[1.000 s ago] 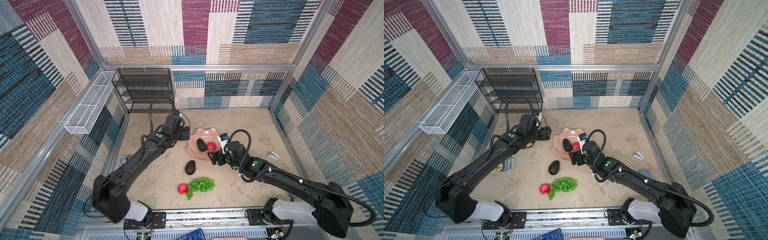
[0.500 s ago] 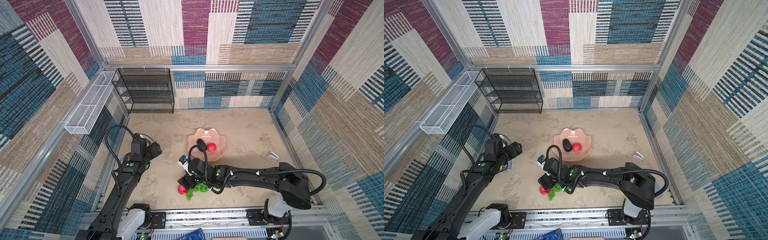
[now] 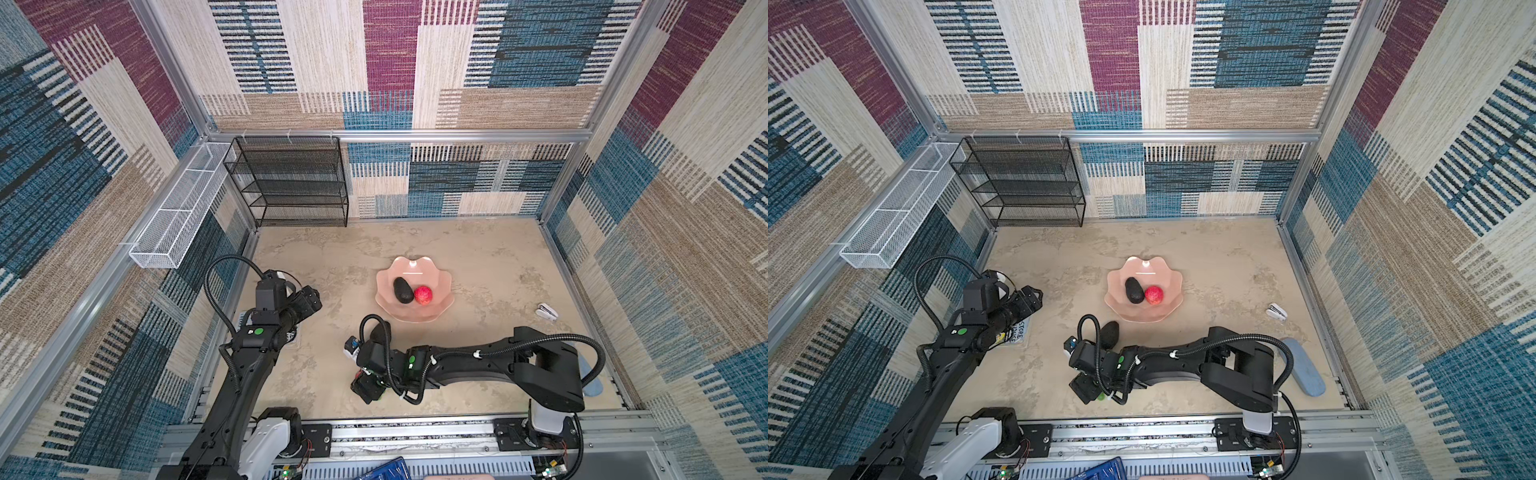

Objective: Place and organize the fake fruits in the fruit bowl
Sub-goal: 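Grasp the second red apple with the right gripper while the left gripper withdraws, then carry the second apple with the right gripper into the bowl and release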

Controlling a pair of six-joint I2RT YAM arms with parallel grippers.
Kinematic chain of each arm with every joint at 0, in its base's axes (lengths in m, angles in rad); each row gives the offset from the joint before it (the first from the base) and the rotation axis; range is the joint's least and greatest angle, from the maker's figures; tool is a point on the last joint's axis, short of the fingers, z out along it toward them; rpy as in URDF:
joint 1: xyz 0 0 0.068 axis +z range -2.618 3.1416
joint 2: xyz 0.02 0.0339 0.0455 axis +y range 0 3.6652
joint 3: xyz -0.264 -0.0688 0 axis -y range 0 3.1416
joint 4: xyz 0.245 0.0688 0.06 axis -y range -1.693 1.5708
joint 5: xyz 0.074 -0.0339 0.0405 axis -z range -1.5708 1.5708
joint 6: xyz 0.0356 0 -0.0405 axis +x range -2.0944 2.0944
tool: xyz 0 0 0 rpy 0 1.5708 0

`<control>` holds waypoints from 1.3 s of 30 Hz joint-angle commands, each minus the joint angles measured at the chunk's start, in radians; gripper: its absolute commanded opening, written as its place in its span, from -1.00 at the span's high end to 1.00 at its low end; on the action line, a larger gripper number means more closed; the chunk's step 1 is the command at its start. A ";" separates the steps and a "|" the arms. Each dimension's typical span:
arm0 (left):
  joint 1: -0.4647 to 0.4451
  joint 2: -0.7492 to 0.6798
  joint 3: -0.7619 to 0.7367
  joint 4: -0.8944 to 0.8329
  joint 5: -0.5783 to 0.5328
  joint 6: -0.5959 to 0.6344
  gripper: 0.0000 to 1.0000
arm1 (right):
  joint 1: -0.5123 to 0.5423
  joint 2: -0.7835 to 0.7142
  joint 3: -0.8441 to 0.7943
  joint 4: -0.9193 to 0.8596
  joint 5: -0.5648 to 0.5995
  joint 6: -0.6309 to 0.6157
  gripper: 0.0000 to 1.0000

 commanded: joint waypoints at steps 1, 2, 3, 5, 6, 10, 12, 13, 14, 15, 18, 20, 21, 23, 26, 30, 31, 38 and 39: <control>0.007 -0.001 0.011 0.013 0.022 -0.006 -0.69 | 0.000 0.017 0.014 0.008 0.010 0.019 -0.47; 0.009 -0.002 0.014 0.012 0.026 -0.002 -0.69 | 0.000 0.021 0.015 0.010 0.010 0.020 -0.44; 0.010 -0.002 0.013 0.011 0.026 -0.001 -0.69 | 0.000 0.023 0.016 0.012 0.014 0.020 -0.39; 0.013 -0.005 0.012 0.015 0.023 -0.001 -0.69 | -0.001 0.029 0.020 0.013 0.025 0.021 -0.26; 0.016 -0.004 0.014 0.016 0.025 -0.002 -0.69 | 0.000 0.031 0.025 0.011 0.030 0.021 -0.20; 0.022 -0.006 0.020 0.012 0.035 -0.001 -0.69 | 0.000 -0.001 0.039 0.014 0.037 0.031 -0.02; 0.024 -0.010 0.022 0.005 0.041 0.002 -0.69 | -0.001 -0.035 0.042 0.016 0.046 0.034 -0.01; 0.024 -0.012 0.022 0.003 0.041 0.004 -0.69 | -0.005 -0.055 0.045 0.014 0.059 0.034 -0.01; 0.025 -0.015 0.022 0.004 0.041 0.004 -0.69 | -0.012 -0.076 0.045 0.011 0.068 0.033 -0.01; 0.026 -0.014 0.022 0.005 0.043 0.002 -0.70 | -0.025 -0.097 0.046 0.009 0.070 0.034 -0.01; 0.030 -0.009 0.033 0.008 0.075 0.004 -0.70 | -0.091 -0.172 0.034 0.010 0.055 0.042 -0.01; 0.030 -0.006 0.039 0.004 0.091 0.005 -0.70 | -0.140 -0.220 0.026 0.009 0.072 0.032 -0.02; 0.030 -0.005 0.040 -0.003 0.097 0.004 -0.70 | -0.171 -0.241 0.022 0.004 0.091 0.022 -0.02; 0.030 -0.009 0.039 -0.003 0.106 0.008 -0.70 | -0.237 -0.274 0.015 -0.009 0.129 0.000 -0.02; 0.032 -0.007 0.035 0.001 0.117 0.003 -0.70 | -0.366 -0.312 -0.023 0.019 0.133 -0.028 -0.03; 0.032 0.010 0.049 0.000 0.164 0.004 -0.69 | -0.509 -0.286 -0.021 0.071 0.150 -0.089 -0.04; 0.033 0.012 0.051 -0.004 0.178 0.002 -0.69 | -0.542 -0.268 -0.011 0.077 0.151 -0.101 -0.03; 0.032 -0.005 0.046 -0.038 0.227 0.020 -0.68 | -0.693 -0.147 0.057 0.142 0.110 -0.159 -0.04; 0.033 -0.007 0.048 -0.041 0.237 0.024 -0.68 | -0.708 -0.123 0.067 0.152 0.103 -0.163 -0.04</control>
